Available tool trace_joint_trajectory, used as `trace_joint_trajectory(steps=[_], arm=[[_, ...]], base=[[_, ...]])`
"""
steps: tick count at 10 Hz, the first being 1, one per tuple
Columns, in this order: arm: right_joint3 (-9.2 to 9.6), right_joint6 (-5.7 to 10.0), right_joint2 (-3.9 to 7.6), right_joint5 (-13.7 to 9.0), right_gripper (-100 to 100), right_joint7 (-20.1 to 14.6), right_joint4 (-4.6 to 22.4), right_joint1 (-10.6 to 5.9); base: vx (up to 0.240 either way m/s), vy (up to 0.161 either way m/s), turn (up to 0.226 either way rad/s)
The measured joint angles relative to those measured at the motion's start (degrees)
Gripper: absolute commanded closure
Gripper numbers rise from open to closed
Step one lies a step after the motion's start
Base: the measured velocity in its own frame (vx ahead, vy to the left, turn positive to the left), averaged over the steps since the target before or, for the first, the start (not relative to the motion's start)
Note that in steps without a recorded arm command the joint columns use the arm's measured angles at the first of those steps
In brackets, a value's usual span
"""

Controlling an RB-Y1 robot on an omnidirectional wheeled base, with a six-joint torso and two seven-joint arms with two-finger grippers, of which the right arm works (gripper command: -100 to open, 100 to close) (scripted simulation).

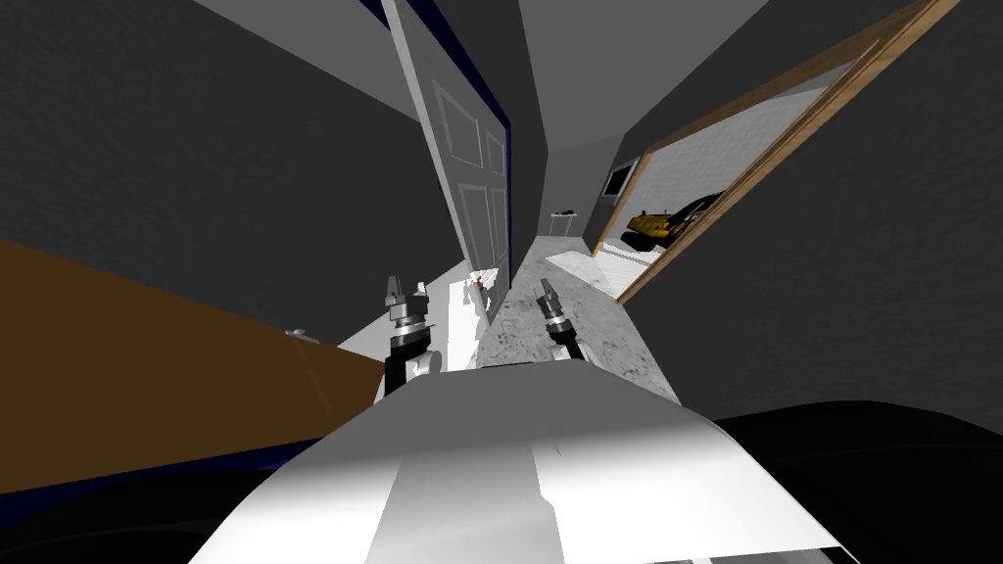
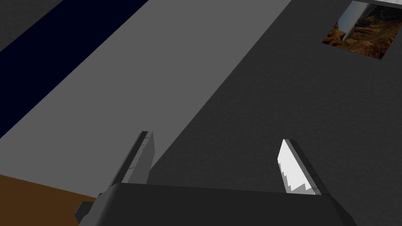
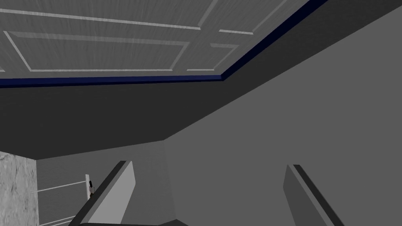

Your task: Push the door open

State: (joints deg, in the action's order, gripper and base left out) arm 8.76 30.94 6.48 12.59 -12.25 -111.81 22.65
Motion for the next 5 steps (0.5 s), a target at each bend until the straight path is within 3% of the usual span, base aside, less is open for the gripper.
trace_joint_trajectory(steps=[5], arm=[[3.6, 3.02, 0.77, 2.75, -100, -1.95, 8.22, -2.49]], base=[[0.157, -0.013, 0.024]])
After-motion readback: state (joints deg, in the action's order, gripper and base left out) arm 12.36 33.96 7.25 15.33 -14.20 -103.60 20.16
